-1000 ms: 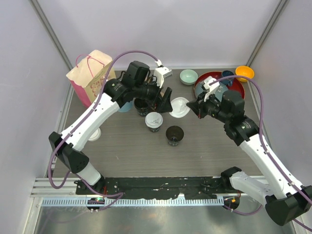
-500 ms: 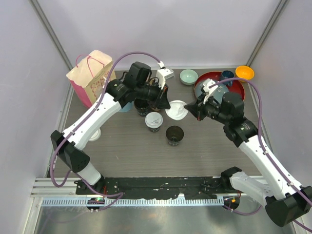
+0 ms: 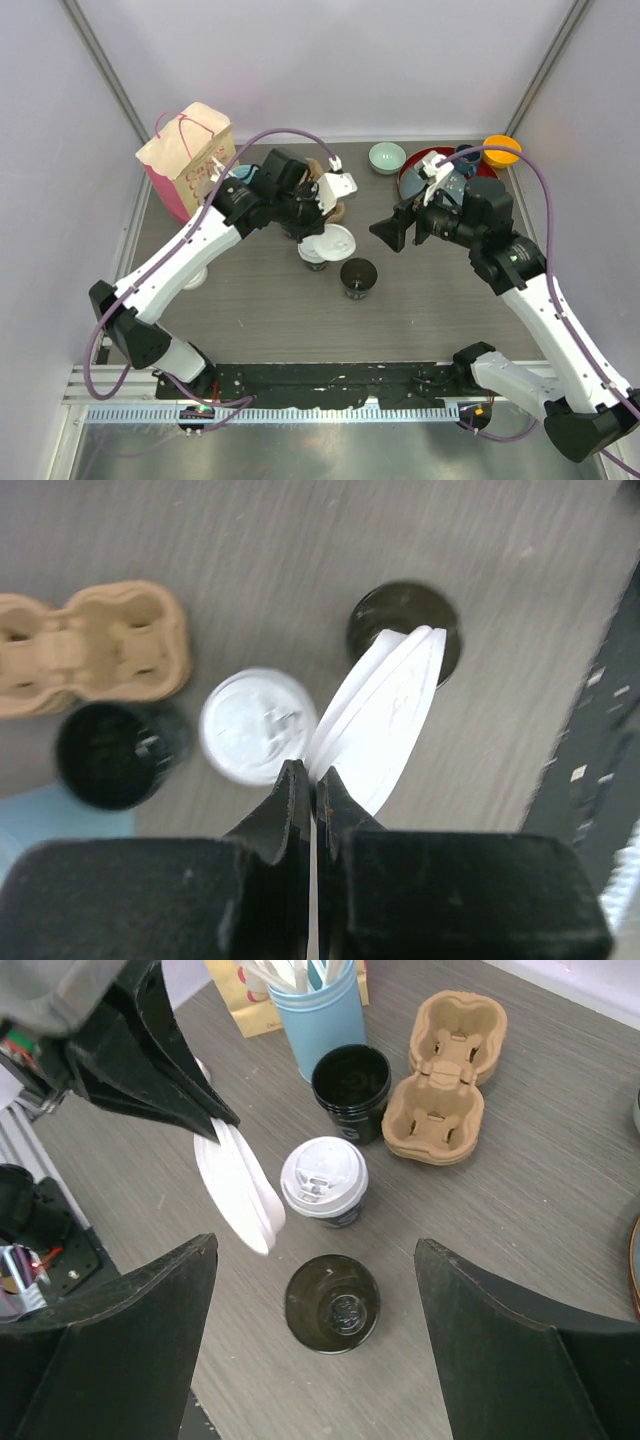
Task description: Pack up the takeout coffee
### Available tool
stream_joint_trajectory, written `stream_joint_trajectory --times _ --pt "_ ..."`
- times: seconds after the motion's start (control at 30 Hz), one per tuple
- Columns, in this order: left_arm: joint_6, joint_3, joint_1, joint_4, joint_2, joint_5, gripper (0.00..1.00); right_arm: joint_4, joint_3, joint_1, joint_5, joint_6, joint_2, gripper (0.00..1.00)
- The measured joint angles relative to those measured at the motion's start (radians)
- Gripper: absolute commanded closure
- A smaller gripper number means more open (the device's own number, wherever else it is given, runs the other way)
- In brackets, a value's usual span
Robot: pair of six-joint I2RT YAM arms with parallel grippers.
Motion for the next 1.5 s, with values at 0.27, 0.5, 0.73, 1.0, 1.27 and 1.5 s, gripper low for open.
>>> stream_joint_trajectory --times 0.27,0.5,0.73,1.0,1.27,1.5 --pt "0.566 -0.262 -0.174 0.043 -0.272 -0.351 1.0 -0.092 0.045 0.0 0.003 0.115 -0.071 0.15" --pt "1.304 -0.953 -0.343 0.606 -0.739 -0.33 1.0 -0.145 0.089 0.0 0.001 0.13 -0.071 0.26" --pt "1.637 -1.337 -0.343 1.051 -0.806 -0.196 1.0 -0.124 0.086 0.003 -0.082 0.14 -0.064 0.34" --pt "1.717 -1.46 -0.343 1.437 -0.766 -0.145 1.0 -0.1 0.025 0.105 -0.069 0.192 0.031 0.4" --pt "1.735 -1.474 -0.343 1.59 -0.761 -0.185 1.0 -0.099 0.0 0.213 0.085 0.285 0.053 0.41" --pt "1.736 -1.492 -0.347 1.608 -0.77 -0.178 1.0 -0.086 0.001 0.241 0.057 0.134 0.094 0.49"
